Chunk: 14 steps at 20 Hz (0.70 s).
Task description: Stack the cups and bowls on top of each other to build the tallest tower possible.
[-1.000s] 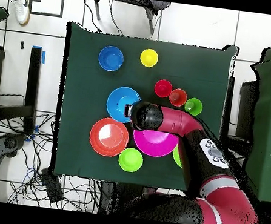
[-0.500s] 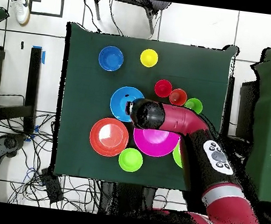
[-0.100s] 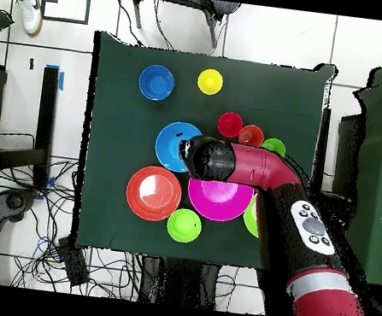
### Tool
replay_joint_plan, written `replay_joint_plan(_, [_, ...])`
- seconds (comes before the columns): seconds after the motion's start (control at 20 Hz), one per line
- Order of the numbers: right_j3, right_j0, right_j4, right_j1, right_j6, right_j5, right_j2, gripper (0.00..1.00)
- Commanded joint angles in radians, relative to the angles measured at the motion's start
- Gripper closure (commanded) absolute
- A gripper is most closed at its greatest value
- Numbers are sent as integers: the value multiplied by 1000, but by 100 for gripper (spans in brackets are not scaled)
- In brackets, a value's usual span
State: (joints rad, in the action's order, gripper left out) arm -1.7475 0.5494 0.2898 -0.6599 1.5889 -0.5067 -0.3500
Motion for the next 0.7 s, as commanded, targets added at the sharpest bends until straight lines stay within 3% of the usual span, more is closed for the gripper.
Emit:
replay_joint_plan(0.05, [-14, -27, 45, -2, -20, -66, -42, 0])
replay_joint_plan(0.3, [38, -44, 109, -15, -36, -8, -9, 0])
replay_joint_plan(0.7, [114, -47, 108, -32, -38, -15, -23, 0])
